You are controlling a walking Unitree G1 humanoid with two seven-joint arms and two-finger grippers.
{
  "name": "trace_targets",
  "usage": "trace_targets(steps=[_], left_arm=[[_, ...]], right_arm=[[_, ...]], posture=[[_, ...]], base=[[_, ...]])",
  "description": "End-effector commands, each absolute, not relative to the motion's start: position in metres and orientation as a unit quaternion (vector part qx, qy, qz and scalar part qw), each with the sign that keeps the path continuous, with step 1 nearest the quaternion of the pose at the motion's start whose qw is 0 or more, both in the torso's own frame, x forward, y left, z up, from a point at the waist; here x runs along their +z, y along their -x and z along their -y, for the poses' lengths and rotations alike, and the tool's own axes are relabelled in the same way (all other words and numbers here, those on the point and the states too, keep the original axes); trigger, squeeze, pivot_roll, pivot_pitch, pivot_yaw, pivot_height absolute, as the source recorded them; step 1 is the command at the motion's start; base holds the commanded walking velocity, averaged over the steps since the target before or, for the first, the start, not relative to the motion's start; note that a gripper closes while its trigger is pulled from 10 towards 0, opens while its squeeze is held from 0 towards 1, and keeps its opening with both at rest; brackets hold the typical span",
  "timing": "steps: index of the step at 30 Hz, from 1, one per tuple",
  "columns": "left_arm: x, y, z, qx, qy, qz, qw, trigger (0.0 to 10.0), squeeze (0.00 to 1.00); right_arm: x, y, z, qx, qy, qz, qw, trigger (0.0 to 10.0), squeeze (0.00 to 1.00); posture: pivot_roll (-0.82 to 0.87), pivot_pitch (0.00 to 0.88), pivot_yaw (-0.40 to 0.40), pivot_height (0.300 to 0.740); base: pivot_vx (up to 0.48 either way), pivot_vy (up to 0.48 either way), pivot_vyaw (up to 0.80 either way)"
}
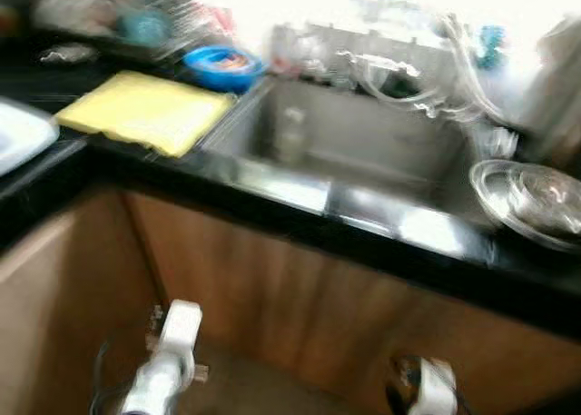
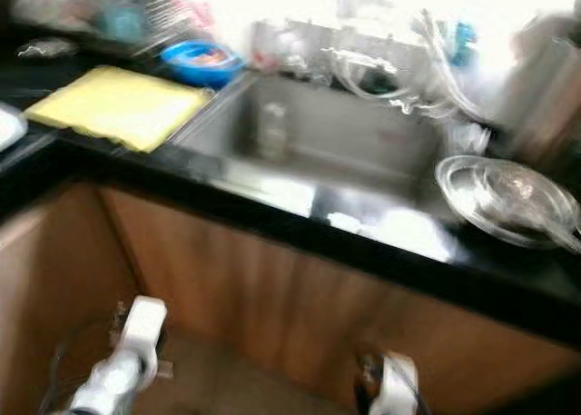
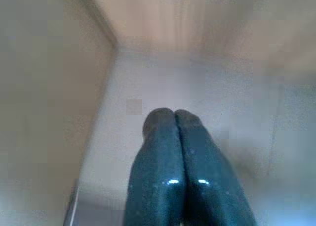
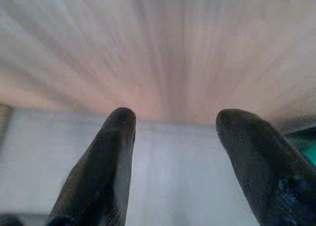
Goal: Kitchen organization
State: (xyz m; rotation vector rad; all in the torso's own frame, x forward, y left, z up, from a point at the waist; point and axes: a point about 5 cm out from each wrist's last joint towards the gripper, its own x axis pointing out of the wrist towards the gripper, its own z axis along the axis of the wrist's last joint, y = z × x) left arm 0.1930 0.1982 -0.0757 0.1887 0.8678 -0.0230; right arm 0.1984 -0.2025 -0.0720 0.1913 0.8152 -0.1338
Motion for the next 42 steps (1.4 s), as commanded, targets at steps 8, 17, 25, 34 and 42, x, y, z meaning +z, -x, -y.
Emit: trace_targets(steps=[8,17,25,34,42], left_arm=[[-0.062,-0.217,-0.198,-0.019,-0.109,-0.385,0.916,10.0,0.0],[-0.062,-0.217,-0.198,-0.019,-0.108,-0.385,0.916,10.0,0.0],[-0.063,-0.215,-0.197,-0.019,-0.107,-0.387,0.916,10.0,0.0],[-0.063,-0.214,-0.198,-0.02,-0.108,-0.388,0.915,10.0,0.0],[-0.064,-0.215,-0.192,-0.03,-0.107,-0.388,0.915,10.0,0.0]], right_arm=[[-0.076,-0.193,0.199,-0.066,-0.099,-0.406,0.906,10.0,0.0],[-0.075,-0.194,0.2,-0.069,-0.098,-0.405,0.907,10.0,0.0],[-0.071,-0.2,0.201,-0.069,-0.093,-0.386,0.915,10.0,0.0],[-0.047,-0.227,0.212,-0.042,-0.022,-0.297,0.954,10.0,0.0],[-0.018,-0.227,0.231,-0.051,0.028,-0.177,0.982,10.0,0.0]], posture=[[0.04,0.0,-0.066,0.74],[0.04,0.0,-0.064,0.74],[0.03,0.0,-0.064,0.74],[0.02,0.0,-0.068,0.74],[-0.01,0.0,-0.067,0.74]], base=[[0.0,0.0,0.0],[0.0,0.0,0.0],[0.0,0.0,0.0],[0.0,0.0,0.0],[0.0,0.0,0.0]])
